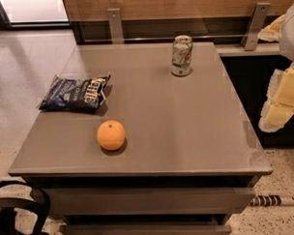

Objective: Knock 7up can over

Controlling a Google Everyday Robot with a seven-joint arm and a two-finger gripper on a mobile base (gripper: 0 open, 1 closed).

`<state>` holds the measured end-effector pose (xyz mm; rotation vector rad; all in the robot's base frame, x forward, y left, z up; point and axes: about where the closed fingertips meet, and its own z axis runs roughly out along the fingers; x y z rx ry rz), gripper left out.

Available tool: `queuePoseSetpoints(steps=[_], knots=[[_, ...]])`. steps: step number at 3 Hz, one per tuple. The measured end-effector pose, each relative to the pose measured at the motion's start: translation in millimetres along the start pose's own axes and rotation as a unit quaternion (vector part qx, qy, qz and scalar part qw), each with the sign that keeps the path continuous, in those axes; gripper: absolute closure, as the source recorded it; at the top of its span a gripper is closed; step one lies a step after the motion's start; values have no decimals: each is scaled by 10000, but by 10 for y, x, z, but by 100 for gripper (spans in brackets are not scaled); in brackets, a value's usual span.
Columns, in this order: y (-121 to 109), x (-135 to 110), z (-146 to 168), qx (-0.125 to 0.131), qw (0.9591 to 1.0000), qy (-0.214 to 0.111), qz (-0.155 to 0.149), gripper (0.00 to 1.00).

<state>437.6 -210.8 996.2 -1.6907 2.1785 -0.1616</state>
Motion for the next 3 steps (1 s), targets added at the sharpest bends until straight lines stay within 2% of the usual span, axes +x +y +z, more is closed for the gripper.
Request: queuePoseSetpoints(steps=[1, 2, 3], knots=[[-59, 1, -7, 69, 10000, -53, 28, 0], [-266, 150, 104, 330, 9974, -433, 482, 0], [-617, 313, 239, 780, 9854, -1069, 1076, 0]])
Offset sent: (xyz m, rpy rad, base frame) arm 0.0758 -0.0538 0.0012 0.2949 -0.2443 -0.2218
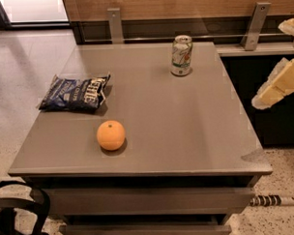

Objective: Knock 7up can over

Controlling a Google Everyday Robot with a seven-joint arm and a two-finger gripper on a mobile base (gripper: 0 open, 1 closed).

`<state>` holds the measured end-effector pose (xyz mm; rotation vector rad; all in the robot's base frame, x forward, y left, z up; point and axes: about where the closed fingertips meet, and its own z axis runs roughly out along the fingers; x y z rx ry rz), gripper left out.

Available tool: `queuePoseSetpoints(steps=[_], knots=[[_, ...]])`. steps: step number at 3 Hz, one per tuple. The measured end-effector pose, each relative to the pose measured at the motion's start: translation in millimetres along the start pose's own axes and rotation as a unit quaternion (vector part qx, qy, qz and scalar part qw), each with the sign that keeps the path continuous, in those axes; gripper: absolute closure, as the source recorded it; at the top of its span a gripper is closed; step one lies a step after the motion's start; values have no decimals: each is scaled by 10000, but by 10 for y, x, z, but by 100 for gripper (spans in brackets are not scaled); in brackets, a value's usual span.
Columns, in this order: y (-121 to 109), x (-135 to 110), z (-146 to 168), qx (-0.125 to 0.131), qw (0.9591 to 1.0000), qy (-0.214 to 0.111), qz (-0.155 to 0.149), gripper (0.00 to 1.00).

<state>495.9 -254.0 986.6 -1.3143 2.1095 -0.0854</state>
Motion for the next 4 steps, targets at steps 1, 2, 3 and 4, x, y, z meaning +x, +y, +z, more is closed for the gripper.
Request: queuePoseSetpoints(steps=[1, 2, 3, 4], knots=[[-555, 56, 168, 438, 9952, -707, 510, 0], [-958, -24, 401, 454, 9863, -1324, 879, 0], [-1187, -187, 729, 129, 9725, -1977, 1224, 0], [-1297, -384, 1029, -109, 9545, -2592, 1470, 0]])
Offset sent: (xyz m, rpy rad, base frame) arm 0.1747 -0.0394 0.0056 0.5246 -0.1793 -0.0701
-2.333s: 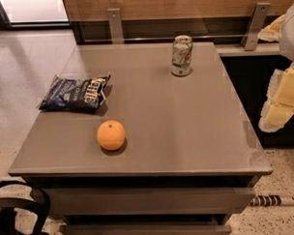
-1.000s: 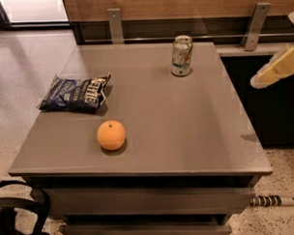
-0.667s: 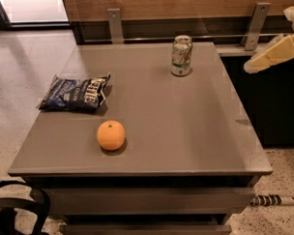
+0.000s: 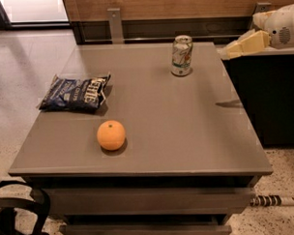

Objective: Knock 7up can over

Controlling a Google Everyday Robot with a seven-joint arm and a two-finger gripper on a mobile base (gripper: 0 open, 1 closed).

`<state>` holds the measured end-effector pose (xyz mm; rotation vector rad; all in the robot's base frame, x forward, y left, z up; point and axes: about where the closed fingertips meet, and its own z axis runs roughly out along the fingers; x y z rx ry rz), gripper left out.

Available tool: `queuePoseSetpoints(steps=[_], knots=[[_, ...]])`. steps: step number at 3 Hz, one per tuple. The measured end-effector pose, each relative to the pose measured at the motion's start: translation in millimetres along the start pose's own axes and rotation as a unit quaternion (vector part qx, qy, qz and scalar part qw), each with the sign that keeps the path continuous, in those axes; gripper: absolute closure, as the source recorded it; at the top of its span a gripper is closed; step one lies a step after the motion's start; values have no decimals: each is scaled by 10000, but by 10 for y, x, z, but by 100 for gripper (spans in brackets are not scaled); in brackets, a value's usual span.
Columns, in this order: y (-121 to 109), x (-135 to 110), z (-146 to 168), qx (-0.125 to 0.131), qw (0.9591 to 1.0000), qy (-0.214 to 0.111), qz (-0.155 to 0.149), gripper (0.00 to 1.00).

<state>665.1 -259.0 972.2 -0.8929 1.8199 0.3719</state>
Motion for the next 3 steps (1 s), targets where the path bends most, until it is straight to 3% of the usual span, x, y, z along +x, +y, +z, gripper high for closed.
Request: queuePoseSetpoints(steps=[1, 2, 3], knots=[[-52, -104, 314, -73, 9985, -521, 129, 0], [-37, -91, 375, -82, 9985, -522, 152, 0], [-82, -60, 570, -119, 9971, -732, 196, 0]])
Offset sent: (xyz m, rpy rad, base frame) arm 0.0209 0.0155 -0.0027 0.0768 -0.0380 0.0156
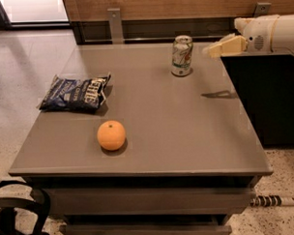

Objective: Knock 7up can over

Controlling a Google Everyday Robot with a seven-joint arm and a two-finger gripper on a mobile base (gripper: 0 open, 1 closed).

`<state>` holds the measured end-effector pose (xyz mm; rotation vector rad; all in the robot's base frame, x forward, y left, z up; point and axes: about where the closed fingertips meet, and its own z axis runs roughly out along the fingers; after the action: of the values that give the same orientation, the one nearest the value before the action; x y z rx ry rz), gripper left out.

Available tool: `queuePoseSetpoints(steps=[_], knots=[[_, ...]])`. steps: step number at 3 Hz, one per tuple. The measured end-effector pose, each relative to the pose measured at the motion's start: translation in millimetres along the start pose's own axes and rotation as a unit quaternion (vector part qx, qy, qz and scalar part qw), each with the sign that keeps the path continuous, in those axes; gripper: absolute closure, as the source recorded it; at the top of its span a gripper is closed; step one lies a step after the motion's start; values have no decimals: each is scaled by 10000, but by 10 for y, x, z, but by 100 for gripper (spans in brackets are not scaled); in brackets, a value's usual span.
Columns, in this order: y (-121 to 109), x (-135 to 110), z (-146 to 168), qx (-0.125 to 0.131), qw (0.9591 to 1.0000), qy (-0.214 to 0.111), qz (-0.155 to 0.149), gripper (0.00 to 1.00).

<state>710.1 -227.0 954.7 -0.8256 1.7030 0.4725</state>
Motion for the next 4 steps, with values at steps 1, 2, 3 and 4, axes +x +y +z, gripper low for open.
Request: queuePoseSetpoints(steps=[1, 2, 3, 4], knots=[[-85, 30, 255, -61, 9996, -291, 23, 0], [-141, 47, 471, -141, 9987, -481, 8, 0], [-119, 130, 795, -348, 9973, -647, 30, 0], [-79, 188, 1007, -456, 9958, -797, 63, 0]])
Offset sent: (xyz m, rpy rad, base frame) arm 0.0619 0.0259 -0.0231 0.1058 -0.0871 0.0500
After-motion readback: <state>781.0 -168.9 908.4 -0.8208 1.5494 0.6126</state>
